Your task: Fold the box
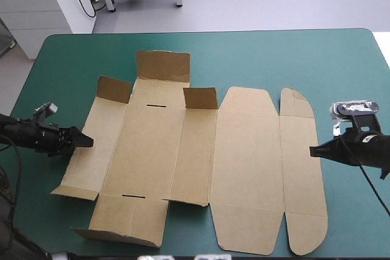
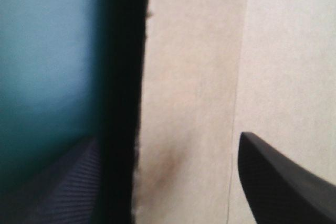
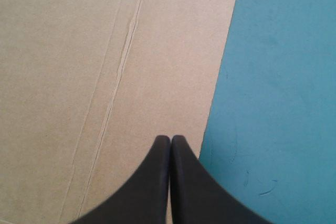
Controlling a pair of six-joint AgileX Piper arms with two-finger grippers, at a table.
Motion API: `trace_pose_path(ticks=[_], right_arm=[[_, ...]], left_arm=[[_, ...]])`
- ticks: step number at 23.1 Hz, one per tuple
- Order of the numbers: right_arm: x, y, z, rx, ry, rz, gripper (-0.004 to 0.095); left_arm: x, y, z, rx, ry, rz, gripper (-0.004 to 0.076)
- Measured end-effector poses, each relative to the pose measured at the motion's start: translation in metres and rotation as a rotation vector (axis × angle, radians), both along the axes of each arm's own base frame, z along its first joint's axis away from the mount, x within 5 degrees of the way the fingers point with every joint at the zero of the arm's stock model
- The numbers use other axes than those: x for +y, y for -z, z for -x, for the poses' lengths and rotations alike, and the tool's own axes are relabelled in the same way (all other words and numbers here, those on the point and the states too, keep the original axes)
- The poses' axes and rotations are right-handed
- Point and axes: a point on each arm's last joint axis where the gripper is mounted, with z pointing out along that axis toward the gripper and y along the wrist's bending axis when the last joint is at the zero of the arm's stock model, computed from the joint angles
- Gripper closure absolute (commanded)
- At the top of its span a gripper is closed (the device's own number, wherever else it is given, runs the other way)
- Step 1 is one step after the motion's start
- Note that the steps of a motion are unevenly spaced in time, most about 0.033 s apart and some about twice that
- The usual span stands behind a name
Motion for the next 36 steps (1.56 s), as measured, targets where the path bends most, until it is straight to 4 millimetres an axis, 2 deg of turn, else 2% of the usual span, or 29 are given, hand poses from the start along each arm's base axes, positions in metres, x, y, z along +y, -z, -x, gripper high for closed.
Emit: trace_pose_path(ticks=[7,16,26,29,30,31,32,33,34,36], right_arm=[[0.000,0.000,0.000,-0.001,-0.001,-0.005,0.0929],[0.000,0.000,0.000,0.001,-0.001,-0.006,0.0929],[0.000,0.000,0.000,0.000,-0.001,-0.005,0.0929],[0.000,0.000,0.000,-0.002,0.000,-0.005,0.0929],[0.000,0.000,0.000,-0.002,0.000,-0.005,0.0929],[0.000,0.000,0.000,-0.002,0.000,-0.005,0.0929],[0.000,0.000,0.000,-0.002,0.000,-0.005,0.0929],[0.000,0.000,0.000,-0.002,0.000,-0.005,0.0929],[0.000,0.000,0.000,-0.002,0.000,-0.005,0.0929],[0.000,0.000,0.000,-0.003,0.000,-0.005,0.0929]], left_arm=[[-0.028,0.000,-0.010,-0.017,0.093,0.003,0.0198],[-0.038,0.002,-0.012,0.047,0.092,-0.044,0.0241],[-0.048,0.011,0.001,0.083,0.080,0.019,0.0304],[-0.048,0.012,0.002,0.085,0.081,0.020,0.0367],[-0.048,0.012,0.002,0.086,0.081,0.020,0.0462],[-0.048,0.013,0.003,0.092,0.086,0.017,0.0521],[-0.047,0.014,0.003,0.098,0.092,0.015,0.0644],[-0.047,0.016,0.003,0.108,0.097,0.010,0.0692],[-0.046,0.015,0.003,0.108,0.097,0.007,0.0729],[-0.046,0.014,0.001,0.111,0.103,0.019,0.0731]])
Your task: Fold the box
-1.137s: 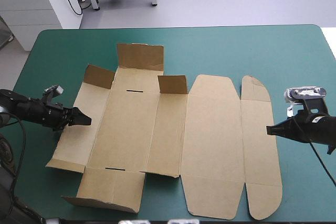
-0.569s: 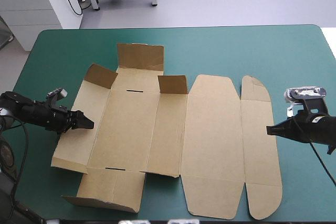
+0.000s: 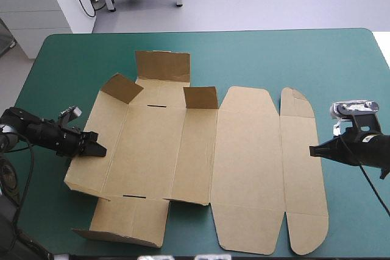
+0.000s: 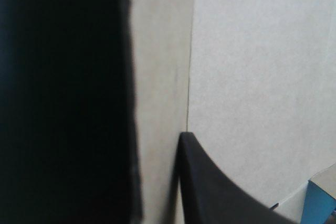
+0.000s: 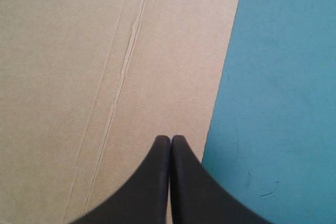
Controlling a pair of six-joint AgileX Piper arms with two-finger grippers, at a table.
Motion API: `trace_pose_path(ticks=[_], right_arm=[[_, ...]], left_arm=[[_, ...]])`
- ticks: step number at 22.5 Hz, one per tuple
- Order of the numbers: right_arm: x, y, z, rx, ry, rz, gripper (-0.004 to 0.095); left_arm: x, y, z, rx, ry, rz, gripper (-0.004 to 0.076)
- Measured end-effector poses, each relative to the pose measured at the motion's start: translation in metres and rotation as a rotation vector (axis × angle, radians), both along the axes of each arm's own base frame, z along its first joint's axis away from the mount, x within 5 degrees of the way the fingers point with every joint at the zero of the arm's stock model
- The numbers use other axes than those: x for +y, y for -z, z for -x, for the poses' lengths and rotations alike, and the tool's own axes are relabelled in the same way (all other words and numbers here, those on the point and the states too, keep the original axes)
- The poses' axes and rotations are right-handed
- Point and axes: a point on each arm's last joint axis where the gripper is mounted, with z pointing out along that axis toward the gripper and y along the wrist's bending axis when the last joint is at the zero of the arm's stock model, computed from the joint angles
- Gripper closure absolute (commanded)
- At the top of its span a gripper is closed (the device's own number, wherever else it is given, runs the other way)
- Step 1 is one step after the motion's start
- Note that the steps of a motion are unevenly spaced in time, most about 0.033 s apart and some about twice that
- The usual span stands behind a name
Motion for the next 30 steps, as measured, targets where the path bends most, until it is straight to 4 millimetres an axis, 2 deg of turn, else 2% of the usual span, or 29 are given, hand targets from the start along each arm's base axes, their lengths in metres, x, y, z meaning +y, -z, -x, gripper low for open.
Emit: trace_pose_path(ticks=[7,10,12,16,17,24,30], right_arm=[[0.000,0.000,0.000,0.000,-0.002,0.001,0.0929],[0.000,0.000,0.000,0.000,-0.002,0.001,0.0929],[0.000,0.000,0.000,0.000,-0.002,0.001,0.0929],[-0.002,0.001,0.000,0.006,0.007,0.017,0.0929],[-0.004,0.001,0.001,0.014,0.029,0.028,0.0929],[-0.009,0.002,0.002,0.032,0.072,0.072,0.0929],[-0.010,0.001,0.000,0.014,0.077,0.074,0.0929]], left_arm=[[0.002,-0.013,-0.014,-0.054,0.088,-0.044,0.0731],[-0.003,-0.028,-0.032,-0.163,0.207,-0.133,0.0731],[-0.018,-0.042,-0.048,-0.275,0.310,-0.184,0.0731],[-0.071,-0.080,-0.085,-0.569,0.501,-0.333,0.0731],[-0.090,-0.096,-0.095,-0.681,0.555,-0.407,0.0731],[-0.163,-0.140,-0.109,-1.027,0.740,-0.636,0.0731],[-0.211,-0.156,-0.106,-1.241,0.826,-0.744,0.0731]])
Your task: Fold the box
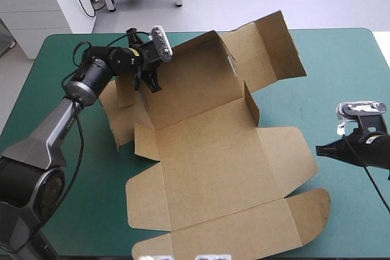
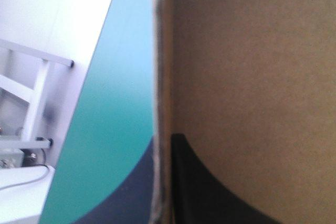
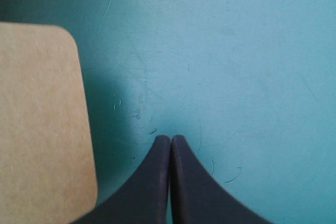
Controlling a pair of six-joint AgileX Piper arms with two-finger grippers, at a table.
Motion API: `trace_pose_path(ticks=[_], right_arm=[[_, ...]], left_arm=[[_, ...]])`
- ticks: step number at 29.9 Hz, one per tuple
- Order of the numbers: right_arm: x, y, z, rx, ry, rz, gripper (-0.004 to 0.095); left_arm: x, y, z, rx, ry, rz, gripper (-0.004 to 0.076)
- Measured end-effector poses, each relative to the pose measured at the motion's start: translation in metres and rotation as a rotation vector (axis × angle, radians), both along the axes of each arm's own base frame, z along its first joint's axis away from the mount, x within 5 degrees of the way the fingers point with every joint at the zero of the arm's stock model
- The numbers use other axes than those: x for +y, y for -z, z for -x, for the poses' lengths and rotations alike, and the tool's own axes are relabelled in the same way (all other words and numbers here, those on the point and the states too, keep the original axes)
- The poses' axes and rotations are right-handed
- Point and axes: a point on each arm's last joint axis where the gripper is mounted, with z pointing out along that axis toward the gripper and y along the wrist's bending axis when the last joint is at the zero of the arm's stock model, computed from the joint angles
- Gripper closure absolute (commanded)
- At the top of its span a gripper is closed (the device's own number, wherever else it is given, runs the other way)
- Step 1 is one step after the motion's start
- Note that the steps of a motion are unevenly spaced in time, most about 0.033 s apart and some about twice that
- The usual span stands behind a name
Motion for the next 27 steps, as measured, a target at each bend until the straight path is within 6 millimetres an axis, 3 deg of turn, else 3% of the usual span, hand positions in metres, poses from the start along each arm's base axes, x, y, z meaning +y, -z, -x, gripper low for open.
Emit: trace_pose_path(ticks=[6,13,19,27], right_arm=[[0.000,-0.001,-0.001,-0.011,0.002,0.001,0.0929],[0.000,-0.001,-0.001,-0.011,0.004,0.000,0.0929],[0.000,-0.001,-0.001,-0.015,0.008,-0.004,0.0929],[0.001,-0.022,-0.004,-0.082,0.013,-0.020,0.0929]], left_arm=[[-0.049,-0.004,0.016,-0.132,0.137,-0.090,0.0731],[-0.103,-0.006,0.048,-0.233,0.301,-0.207,0.0731],[-0.126,-0.009,0.067,-0.268,0.250,-0.224,0.0731],[-0.145,-0.021,0.085,-0.412,0.062,-0.240,0.0731]])
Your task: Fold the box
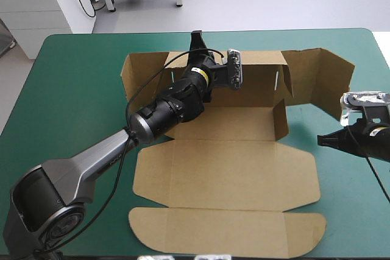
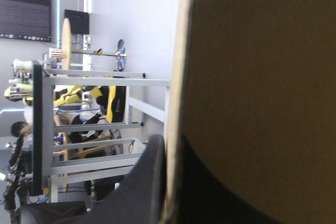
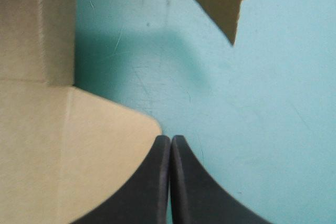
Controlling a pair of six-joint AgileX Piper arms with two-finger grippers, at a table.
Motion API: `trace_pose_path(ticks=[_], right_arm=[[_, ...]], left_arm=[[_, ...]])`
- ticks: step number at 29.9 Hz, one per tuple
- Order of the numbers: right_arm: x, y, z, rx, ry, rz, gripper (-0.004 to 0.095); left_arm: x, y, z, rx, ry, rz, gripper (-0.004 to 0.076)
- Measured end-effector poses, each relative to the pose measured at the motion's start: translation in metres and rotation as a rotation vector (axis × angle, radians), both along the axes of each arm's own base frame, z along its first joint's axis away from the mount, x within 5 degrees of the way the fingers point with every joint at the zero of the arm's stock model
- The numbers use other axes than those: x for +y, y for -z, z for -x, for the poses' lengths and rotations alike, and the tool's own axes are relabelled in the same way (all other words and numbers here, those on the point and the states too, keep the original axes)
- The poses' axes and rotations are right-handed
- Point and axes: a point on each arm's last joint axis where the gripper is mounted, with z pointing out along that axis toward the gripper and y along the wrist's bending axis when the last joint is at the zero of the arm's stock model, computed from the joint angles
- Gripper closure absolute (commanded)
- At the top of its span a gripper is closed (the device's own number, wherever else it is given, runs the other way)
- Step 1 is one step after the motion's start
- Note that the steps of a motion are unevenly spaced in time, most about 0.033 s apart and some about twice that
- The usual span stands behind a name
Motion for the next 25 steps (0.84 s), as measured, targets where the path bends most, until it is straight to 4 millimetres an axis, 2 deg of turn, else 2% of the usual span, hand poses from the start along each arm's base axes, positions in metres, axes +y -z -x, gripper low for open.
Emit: trace_pose_path(ticks=[6,11,17,22,25], right_arm=[[0.001,-0.015,-0.001,-0.044,-0.001,-0.010,0.0929],[0.001,-0.016,-0.001,-0.046,0.000,-0.010,0.0929],[0.001,-0.017,-0.003,-0.062,0.002,-0.015,0.0929],[0.002,-0.025,-0.015,-0.073,-0.004,-0.053,0.0929],[0.002,-0.038,-0.026,-0.100,-0.023,-0.065,0.0929]], left_arm=[[-0.010,0.002,0.011,-0.021,-0.002,-0.008,0.0731],[-0.013,0.028,0.019,-0.003,0.008,-0.069,0.0731],[-0.022,0.049,0.033,-0.089,0.035,-0.112,0.0731],[-0.021,0.066,0.038,-0.103,0.055,-0.149,0.0731],[-0.019,0.071,0.041,-0.112,0.071,-0.173,0.0731]])
